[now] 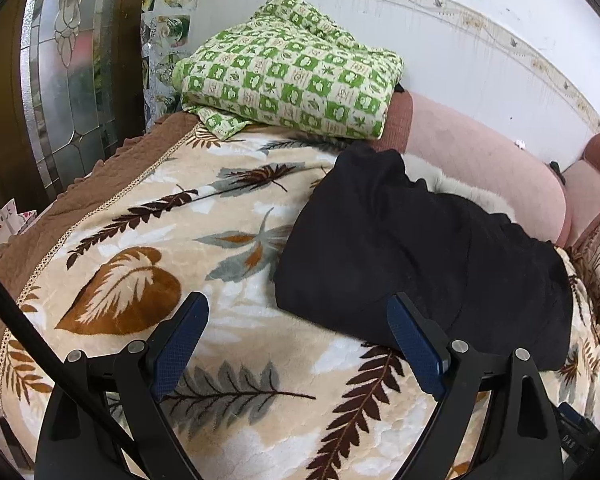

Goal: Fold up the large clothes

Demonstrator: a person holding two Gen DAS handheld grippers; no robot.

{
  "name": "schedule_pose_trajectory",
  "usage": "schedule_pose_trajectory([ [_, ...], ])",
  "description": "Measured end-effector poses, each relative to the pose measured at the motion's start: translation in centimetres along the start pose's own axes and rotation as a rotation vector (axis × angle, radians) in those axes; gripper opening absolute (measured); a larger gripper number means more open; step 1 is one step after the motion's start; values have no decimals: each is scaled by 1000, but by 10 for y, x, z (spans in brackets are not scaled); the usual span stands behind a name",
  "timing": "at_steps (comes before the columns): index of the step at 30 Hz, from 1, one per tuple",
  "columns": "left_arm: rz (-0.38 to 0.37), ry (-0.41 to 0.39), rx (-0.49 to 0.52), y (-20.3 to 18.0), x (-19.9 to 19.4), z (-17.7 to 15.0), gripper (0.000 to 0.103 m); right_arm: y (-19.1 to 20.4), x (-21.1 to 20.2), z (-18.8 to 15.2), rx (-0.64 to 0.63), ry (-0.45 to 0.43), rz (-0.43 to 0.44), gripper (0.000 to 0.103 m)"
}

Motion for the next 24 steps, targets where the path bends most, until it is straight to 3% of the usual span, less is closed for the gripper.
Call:
schedule_pose_trajectory([
  [8, 14, 57, 46, -8, 20, -3, 90, -15, 15, 24, 23, -21, 11, 83],
  [12, -8, 63, 42, -4, 28, -2, 90, -25, 25, 44, 87, -13, 80, 87],
  [15, -62, 63, -10, 6, 35, 1, 90, -36, 36, 50, 179, 51, 185, 93],
  [19, -199, 111, -140, 24, 57, 2, 90, -47, 60, 53, 325, 223, 339, 94],
  [24, -293, 153, -193, 24, 84, 0, 90, -45, 66, 56, 338, 223, 351, 96],
])
Point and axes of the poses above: each gripper's, at about its wrist camera, not at the fingertips, and x roughly the way its jaws point, y to its left, z to its top, the point moved 2 cm from there along x, roughly the way its jaws point, and after that the axes turned 14 degrees about x, right-handed, at the moved point
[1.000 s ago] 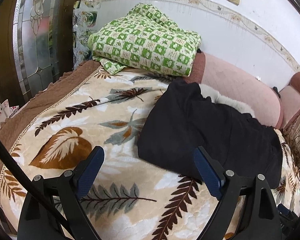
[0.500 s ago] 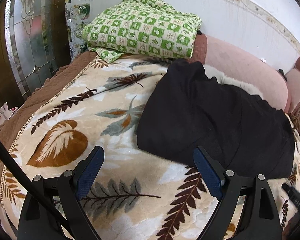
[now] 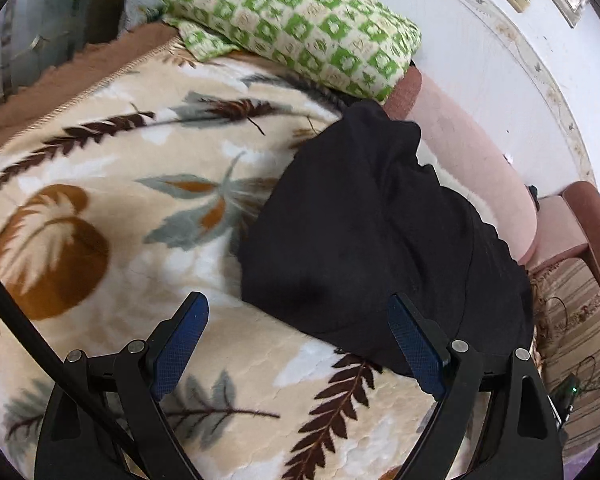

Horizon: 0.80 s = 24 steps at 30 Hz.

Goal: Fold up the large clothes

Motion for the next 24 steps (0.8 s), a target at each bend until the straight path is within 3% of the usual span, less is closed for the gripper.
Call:
schedule_pose_trajectory([
  [5, -106, 52, -7, -2, 32, 3, 90, -6, 11, 4, 61, 35, 44, 97],
  [16, -226, 91, -154, 25, 64, 31, 92, 0, 28, 30, 117, 23, 135, 102],
  [24, -238, 112, -136, 22, 86, 46, 94, 4, 44, 45, 138, 50, 184, 103],
])
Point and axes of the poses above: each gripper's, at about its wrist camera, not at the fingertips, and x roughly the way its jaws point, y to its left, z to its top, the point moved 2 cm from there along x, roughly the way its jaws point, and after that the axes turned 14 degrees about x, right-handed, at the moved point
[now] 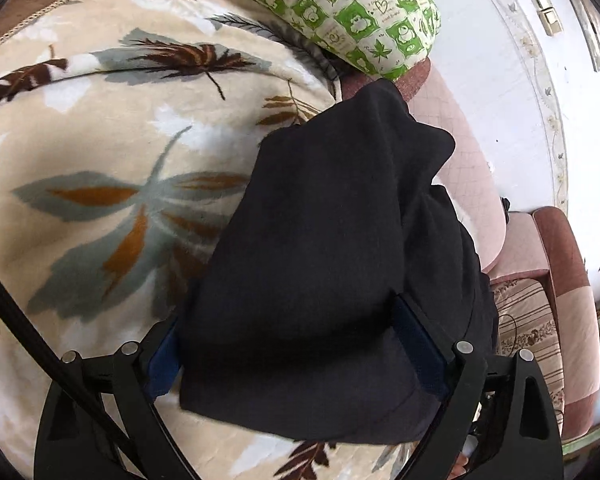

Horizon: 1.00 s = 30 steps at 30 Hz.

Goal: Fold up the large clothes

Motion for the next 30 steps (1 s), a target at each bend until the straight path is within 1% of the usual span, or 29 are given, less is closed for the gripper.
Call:
schedule_pose_trajectory([
  [3, 15, 4, 1, -7, 11, -1, 96, 1, 6, 5, -8, 6, 17, 103],
  [5, 69, -3, 2, -16, 16, -4, 96, 2, 9, 8, -4, 1, 21, 103],
  [6, 125, -2, 16, -23, 16, -6, 96, 3, 9, 8, 1, -5, 20, 103],
  [7, 169, 6, 31, -28, 16, -7, 90, 4, 8, 7, 2, -9, 17, 102],
  [8, 228, 21, 51, -38, 14, -7, 83, 8, 7, 5, -1, -8, 16, 88],
  [9, 262, 23, 62, -45, 10, -6, 69, 13, 5, 3, -4, 1, 24, 79],
  [10, 277, 23, 74, -50, 5, -6, 53, 18, 1, 2, -16, -7, 21, 67],
  [11, 291, 23, 94, -59, -1, -4, 46, 27, -5, 0, -48, -19, 17, 57],
  [12, 299, 21, 112, -67, -9, -2, 36, 35, -11, -2, -73, -31, 19, 53],
  [13, 291, 20, 120, -73, -17, -1, 30, 41, -15, -3, -81, -38, 27, 48],
  [14, 291, 17, 127, -78, -25, -1, 29, 47, -20, -5, -89, -44, 42, 44],
  [16, 306, 7, 156, -90, -38, 0, 27, 56, -29, -9, -104, -53, 57, 42],
  [18, 324, 0, 174, -98, -48, 0, 26, 64, -39, -14, -114, -57, 78, 41],
  [21, 328, -1, 184, -108, -62, -2, 26, 70, -55, -19, -127, -56, 104, 41],
  [25, 322, 12, 198, -116, -80, -17, 26, 71, -76, -27, -145, -51, 110, 41],
  [30, 336, 18, 210, -116, -94, -49, 26, 52, -93, -42, -141, -27, 81, 41],
])
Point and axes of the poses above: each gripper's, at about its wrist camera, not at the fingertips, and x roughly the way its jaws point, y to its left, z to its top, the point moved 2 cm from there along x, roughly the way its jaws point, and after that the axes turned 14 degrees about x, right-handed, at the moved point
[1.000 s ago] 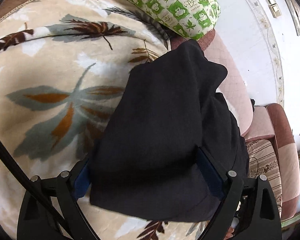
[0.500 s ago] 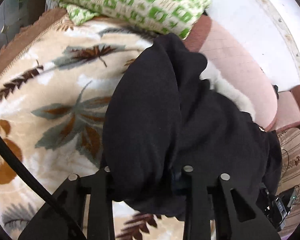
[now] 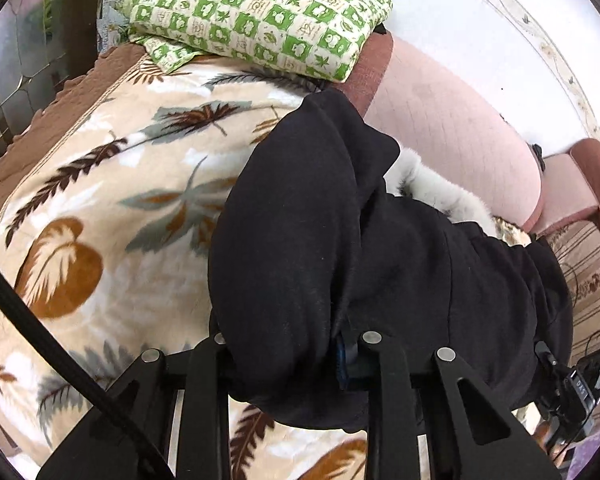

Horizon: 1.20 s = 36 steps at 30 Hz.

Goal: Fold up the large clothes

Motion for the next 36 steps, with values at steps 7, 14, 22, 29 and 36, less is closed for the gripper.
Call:
schedule_pose_trajectory([
  [7, -4, 17, -19, 8, -6, -29, 26, -10, -12, -24, -8, 12, -34, 40],
  [14, 15, 32, -23, 9, -2, -51, 30, -35, -5, -30, 41, 29, -106, 43],
  [22, -8, 25, -90, 29, -21, -66, 49, -65, -22, -38, 167, 37, -184, 69],
  [29, 83, -145, 8, 35, -79, -65, 60, -76, -66, -44, 179, -59, -269, 72],
  [36, 191, -181, 181, 3, -82, -46, 68, -33, -111, -45, -73, -432, -394, 73],
])
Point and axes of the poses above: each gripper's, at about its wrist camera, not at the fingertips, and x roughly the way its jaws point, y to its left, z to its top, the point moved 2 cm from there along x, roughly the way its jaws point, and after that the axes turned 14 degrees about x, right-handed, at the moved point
